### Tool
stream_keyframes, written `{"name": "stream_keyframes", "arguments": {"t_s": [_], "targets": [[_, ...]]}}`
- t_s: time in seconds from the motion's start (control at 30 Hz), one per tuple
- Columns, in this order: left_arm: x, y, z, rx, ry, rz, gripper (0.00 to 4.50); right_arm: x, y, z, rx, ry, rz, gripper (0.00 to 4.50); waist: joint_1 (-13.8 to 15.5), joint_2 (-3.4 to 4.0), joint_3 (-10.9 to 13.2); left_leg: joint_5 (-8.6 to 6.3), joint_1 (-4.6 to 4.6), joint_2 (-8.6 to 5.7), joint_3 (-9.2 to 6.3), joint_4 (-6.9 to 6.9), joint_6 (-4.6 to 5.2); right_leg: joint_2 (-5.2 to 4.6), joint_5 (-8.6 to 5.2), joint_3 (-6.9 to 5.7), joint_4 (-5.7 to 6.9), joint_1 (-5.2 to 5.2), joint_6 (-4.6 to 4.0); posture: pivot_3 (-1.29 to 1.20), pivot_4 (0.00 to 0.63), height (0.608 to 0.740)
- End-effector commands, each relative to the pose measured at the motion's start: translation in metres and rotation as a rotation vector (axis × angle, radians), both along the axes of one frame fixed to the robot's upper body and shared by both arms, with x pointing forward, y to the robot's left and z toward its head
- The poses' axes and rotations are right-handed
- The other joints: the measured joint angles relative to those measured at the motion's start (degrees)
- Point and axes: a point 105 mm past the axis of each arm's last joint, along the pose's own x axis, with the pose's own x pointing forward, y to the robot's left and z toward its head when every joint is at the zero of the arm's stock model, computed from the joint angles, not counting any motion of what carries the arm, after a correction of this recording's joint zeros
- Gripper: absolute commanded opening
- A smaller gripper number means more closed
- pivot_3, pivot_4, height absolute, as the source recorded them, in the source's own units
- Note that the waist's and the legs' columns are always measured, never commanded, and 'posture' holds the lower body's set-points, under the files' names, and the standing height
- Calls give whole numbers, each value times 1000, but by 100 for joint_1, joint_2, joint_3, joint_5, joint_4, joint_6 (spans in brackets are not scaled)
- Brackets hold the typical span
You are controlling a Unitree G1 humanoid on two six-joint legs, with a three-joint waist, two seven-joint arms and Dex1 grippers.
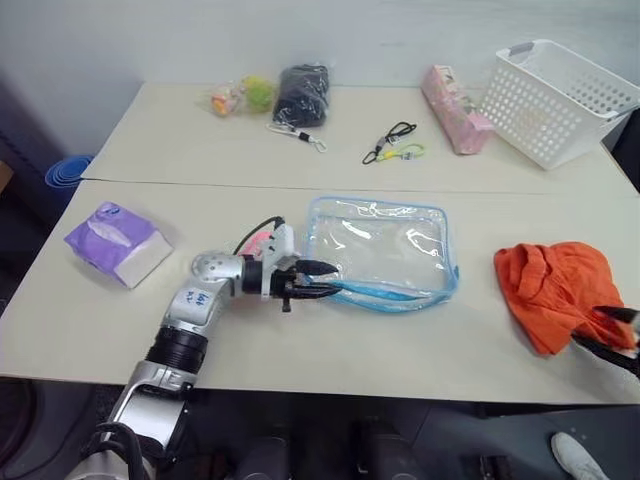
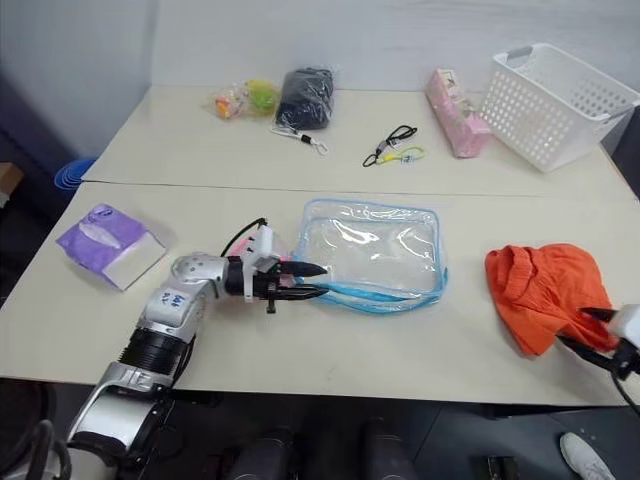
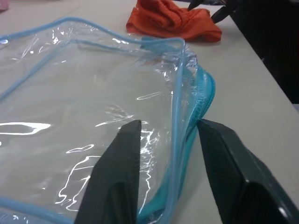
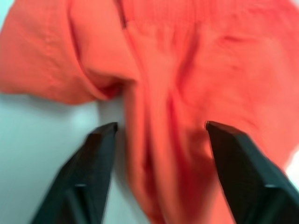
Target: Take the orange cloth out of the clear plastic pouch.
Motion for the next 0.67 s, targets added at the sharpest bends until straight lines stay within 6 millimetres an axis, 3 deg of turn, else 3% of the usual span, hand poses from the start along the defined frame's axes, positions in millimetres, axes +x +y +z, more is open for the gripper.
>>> {"name": "stream_keyframes", "arguments": {"t_s": [0.03,0.17,0.2,0.3,0.37,0.5,0.67], "targets": [[-17,27,26,-98,-68,-18,3009,-15,20,47,49,-139,116,4325,-17,4,-1,0,-3,2,-2,-5,0,0,0,0,-2,-2,0,0,150,740],[-31,66,36,-88,-228,66,4233,-34,76,61,263,-137,256,4500,-88,4,0,-4,9,17,-16,-15,-13,13,0,-5,0,6,-1,0,150,740],[-37,80,33,-53,-248,104,4468,-35,103,55,290,-118,329,4500,-93,2,1,-6,13,20,-26,-15,-15,13,0,-9,0,12,-1,0,150,740],[-54,109,15,38,-193,201,4468,-38,153,35,314,-71,487,4500,-149,5,3,-18,54,18,-34,-23,4,9,-1,-13,-11,60,-2,0,150,740],[-62,121,4,81,-144,247,4468,-40,166,25,306,-45,543,4500,-148,8,5,-31,109,15,-36,-73,16,-2,-7,-15,-42,115,-13,0,150,740],[-87,162,-24,270,-127,342,4468,-27,182,3,271,-81,623,4500,-139,0,5,-30,115,2,-35,-97,25,-20,-8,-18,-59,113,-15,0,150,740],[-96,160,-26,267,-201,387,4468,-8,187,-8,305,-121,595,4500,-52,5,9,-30,105,1,-39,-101,24,-26,-11,-29,-62,104,-21,0,150,740]]}}
